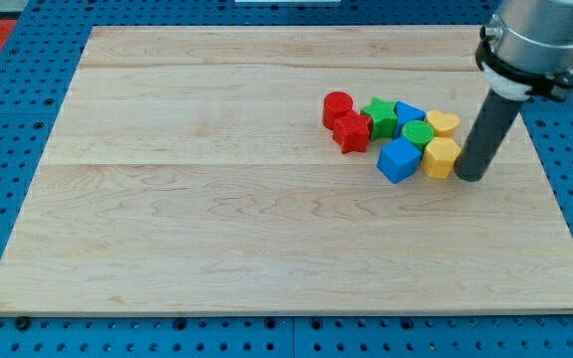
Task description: Move the blue cube into the yellow hexagon
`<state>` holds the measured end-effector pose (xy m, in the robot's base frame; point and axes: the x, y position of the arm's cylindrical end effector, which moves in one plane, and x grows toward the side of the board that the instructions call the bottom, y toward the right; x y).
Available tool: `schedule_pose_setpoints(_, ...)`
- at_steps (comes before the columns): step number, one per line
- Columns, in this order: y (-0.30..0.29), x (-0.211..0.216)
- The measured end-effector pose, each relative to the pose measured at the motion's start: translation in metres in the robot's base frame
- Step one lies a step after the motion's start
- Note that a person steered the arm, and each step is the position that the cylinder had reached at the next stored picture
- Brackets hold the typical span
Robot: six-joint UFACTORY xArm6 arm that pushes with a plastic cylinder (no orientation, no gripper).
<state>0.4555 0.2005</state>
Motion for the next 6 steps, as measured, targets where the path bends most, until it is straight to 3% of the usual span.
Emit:
schedule_pose_setpoints(1,0.0,-0.011)
schedule_pose_setpoints(2,0.004,0.05)
schedule_pose_setpoints(3,-0.074,0.064)
schedule_pose_setpoints(4,-0.121,0.021)
schedule_pose_setpoints(5,-0.112,-0.007)
schedule_pose_setpoints(6,-0.078,-0.007)
